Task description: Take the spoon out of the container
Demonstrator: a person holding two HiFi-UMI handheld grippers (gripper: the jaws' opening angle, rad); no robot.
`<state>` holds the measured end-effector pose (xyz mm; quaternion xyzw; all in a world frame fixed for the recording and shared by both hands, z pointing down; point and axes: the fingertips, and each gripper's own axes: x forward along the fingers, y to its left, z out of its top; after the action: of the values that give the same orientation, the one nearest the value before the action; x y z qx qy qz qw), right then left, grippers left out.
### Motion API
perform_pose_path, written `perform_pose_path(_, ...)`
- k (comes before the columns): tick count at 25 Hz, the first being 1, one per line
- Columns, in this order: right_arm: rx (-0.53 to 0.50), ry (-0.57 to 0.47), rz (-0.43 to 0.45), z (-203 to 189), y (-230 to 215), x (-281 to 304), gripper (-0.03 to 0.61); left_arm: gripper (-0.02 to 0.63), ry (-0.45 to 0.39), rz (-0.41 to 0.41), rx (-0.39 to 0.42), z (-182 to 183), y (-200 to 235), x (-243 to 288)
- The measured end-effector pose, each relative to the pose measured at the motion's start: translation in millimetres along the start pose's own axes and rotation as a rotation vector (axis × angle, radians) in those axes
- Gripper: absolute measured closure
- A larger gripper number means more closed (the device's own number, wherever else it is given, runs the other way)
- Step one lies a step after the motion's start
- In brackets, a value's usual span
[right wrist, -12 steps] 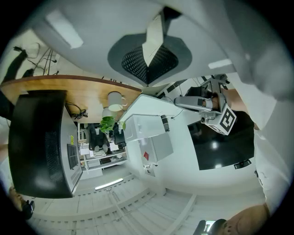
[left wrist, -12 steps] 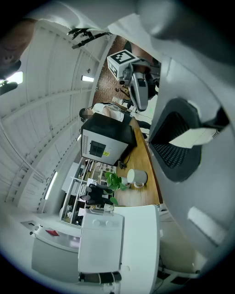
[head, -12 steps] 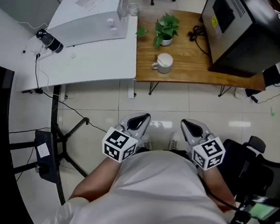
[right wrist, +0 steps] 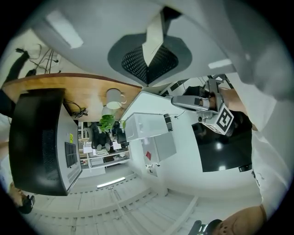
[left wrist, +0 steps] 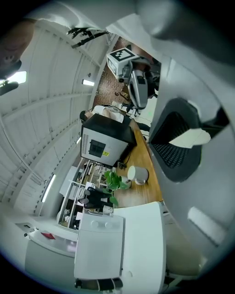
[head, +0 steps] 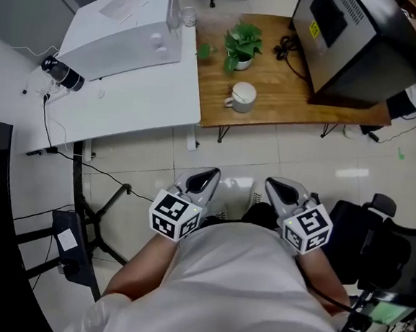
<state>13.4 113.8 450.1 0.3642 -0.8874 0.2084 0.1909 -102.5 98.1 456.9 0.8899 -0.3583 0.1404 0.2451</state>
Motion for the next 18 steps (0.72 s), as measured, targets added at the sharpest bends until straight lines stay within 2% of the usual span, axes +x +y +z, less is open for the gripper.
perform_pose_path(3, 0.004, 0.001, -0.007, 5, -15, 8, 0.571, 0.609, -0.009, 0.005, -0.001, 8, 11, 12)
perform_pose_path(7, -0.010, 0.005, 0.030, 14, -32, 25, 0.571, 0.609, -0.020, 0.035, -0.013, 19, 27, 30)
perform_pose_path(18, -0.071, 0.028, 0.172, 75, -133, 72, 0.571, 0.609, -0.058, 0.195, -0.093, 81, 81, 107)
